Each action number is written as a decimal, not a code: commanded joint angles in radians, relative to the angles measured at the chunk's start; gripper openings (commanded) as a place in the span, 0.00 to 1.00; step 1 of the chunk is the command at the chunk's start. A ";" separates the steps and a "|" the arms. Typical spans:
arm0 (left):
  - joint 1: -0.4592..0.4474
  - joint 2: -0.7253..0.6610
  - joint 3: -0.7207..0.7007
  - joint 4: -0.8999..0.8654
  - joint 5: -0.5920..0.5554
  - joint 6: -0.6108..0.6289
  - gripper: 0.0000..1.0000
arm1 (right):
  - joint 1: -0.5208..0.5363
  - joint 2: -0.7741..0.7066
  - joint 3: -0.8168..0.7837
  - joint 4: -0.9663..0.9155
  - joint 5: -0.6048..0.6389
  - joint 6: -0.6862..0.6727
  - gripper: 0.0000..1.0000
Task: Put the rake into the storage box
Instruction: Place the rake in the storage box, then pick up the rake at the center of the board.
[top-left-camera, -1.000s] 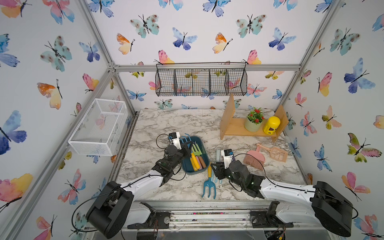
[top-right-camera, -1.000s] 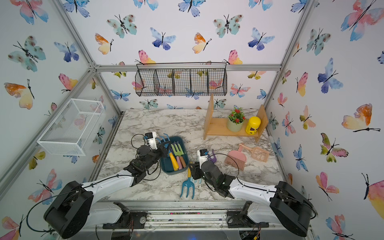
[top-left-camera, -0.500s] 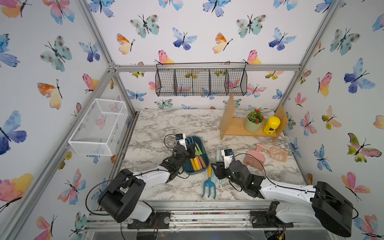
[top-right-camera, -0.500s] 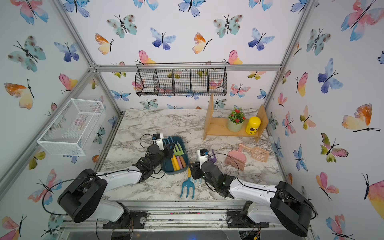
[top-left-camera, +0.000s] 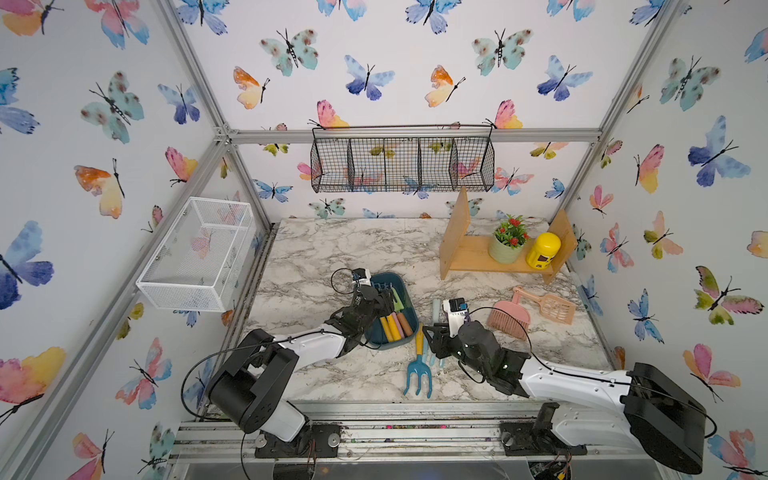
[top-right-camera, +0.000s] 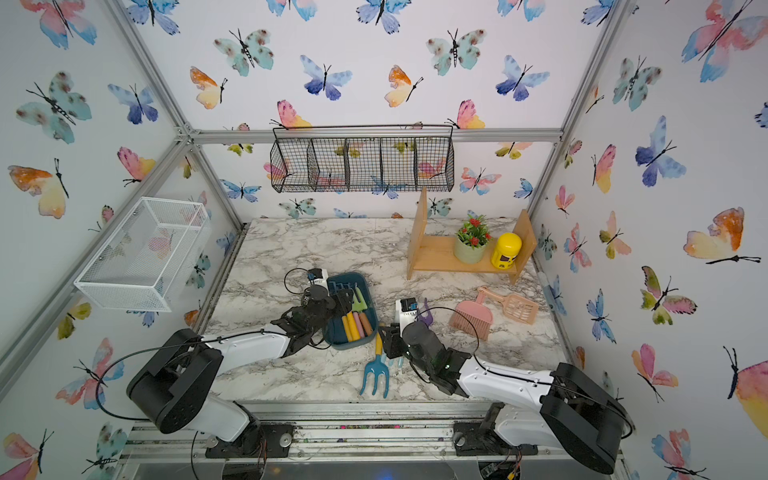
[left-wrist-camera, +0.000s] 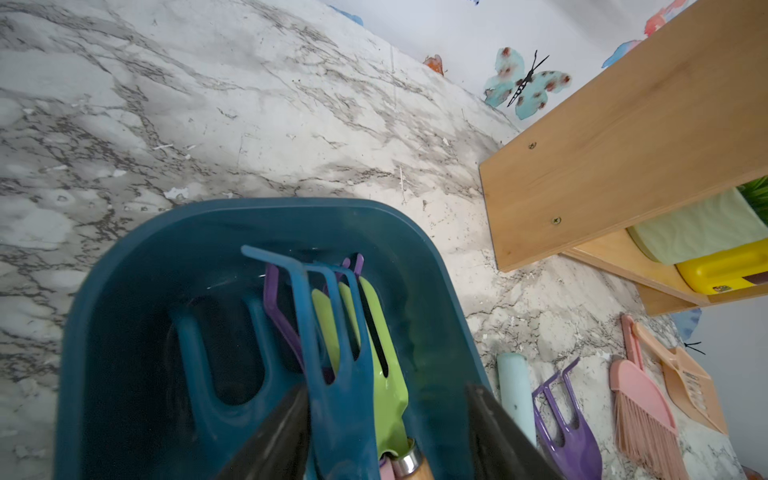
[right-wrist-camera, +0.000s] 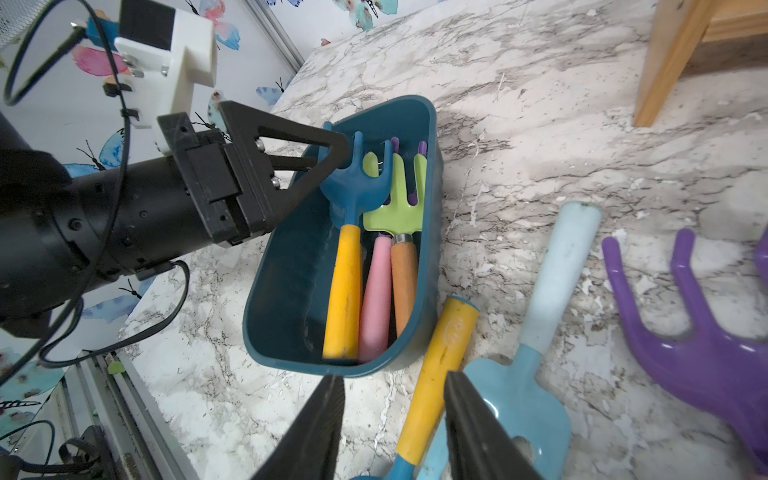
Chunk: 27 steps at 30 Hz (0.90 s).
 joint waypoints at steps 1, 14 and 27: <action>-0.005 -0.060 0.019 -0.084 -0.059 -0.020 0.63 | 0.000 -0.014 0.007 -0.076 0.101 0.034 0.45; -0.021 -0.289 -0.059 -0.134 -0.228 -0.037 0.64 | -0.002 0.009 0.047 -0.387 0.406 0.247 0.56; -0.026 -0.238 -0.046 -0.105 -0.175 -0.034 0.64 | -0.116 0.062 -0.027 -0.381 0.287 0.282 0.56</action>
